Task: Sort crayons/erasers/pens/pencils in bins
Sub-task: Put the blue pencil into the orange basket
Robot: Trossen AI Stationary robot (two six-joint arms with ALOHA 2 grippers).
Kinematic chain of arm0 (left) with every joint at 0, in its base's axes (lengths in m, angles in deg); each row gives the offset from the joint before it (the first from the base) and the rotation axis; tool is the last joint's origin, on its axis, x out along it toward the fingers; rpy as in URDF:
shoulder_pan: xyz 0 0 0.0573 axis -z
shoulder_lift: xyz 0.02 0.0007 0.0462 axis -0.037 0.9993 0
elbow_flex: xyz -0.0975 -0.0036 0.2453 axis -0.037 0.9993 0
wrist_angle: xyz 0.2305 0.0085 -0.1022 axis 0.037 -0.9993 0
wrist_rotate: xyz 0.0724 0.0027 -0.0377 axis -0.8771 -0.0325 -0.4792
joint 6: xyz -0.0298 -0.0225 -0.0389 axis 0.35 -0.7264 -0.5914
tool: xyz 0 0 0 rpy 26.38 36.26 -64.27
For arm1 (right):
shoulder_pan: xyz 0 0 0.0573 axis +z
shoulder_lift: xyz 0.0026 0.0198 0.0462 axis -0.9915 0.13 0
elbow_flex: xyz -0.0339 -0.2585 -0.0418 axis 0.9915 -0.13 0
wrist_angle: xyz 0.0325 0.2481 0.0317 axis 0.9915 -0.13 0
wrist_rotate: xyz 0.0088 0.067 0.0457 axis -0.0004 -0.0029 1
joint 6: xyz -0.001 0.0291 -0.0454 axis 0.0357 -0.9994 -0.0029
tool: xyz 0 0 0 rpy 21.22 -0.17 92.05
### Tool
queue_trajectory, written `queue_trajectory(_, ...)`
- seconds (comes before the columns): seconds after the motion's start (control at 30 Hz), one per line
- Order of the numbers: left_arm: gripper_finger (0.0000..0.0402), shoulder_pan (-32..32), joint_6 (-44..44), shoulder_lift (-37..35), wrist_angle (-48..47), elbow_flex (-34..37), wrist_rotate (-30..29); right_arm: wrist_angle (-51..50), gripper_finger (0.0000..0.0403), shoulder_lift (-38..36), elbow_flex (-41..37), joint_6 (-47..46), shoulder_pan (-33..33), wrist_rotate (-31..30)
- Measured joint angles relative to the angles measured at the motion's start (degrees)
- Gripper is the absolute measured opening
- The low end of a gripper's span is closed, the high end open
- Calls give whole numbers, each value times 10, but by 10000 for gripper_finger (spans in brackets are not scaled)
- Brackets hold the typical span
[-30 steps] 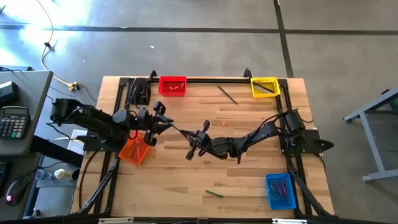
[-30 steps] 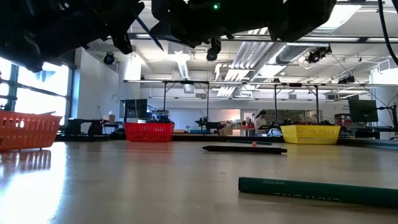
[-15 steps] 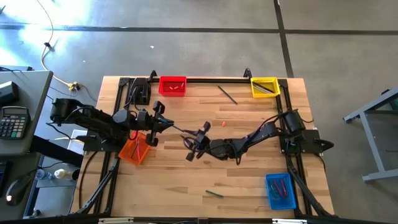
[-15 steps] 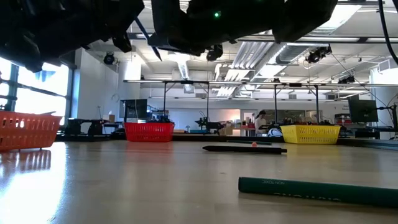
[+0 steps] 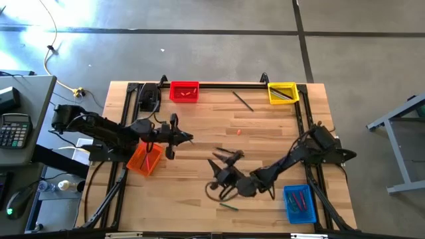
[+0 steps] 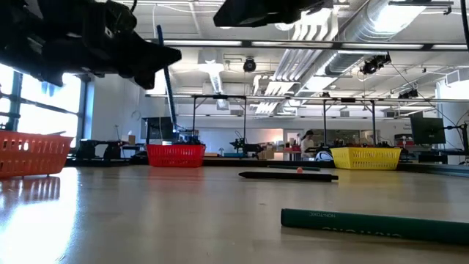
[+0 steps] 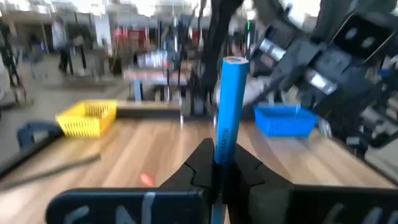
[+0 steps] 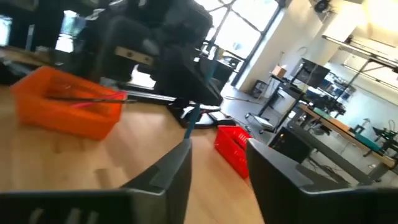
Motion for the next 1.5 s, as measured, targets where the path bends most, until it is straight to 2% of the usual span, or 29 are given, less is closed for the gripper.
queue_trajectory(0.17,1,38,21,-30,-199,-64,-43,-92,71,0,0,-90,23,5)
queue_trajectory(0.3,0,65,48,-49,-433,-157,-79,-137,13,0,0,-124,37,12)
queue_trajectory(0.43,0,96,45,-62,-705,-279,-134,-137,12,0,0,-115,47,12)
queue_trajectory(0.53,1,118,-29,-68,-898,-370,-169,-141,14,-1,0,-111,52,13)
queue_trajectory(0.63,1,138,-141,-70,-1068,-436,-176,-149,5,-1,0,-120,53,14)
queue_trajectory(0.8,1,188,-317,-73,-1254,-456,-196,-176,4,-2,0,-153,55,26)
queue_trajectory(0.93,1,218,-410,-81,-1312,-421,-227,-198,1,-2,0,-171,55,27)
queue_trajectory(1.07,1,217,-463,-110,-1299,-366,-232,-201,0,-2,0,-171,55,28)
queue_trajectory(1.23,1,203,-501,-145,-1236,-303,-196,-202,0,-2,0,-162,55,29)
queue_trajectory(1.5,1,185,-534,-154,-1220,-282,-157,-202,0,-2,0,-162,54,45)
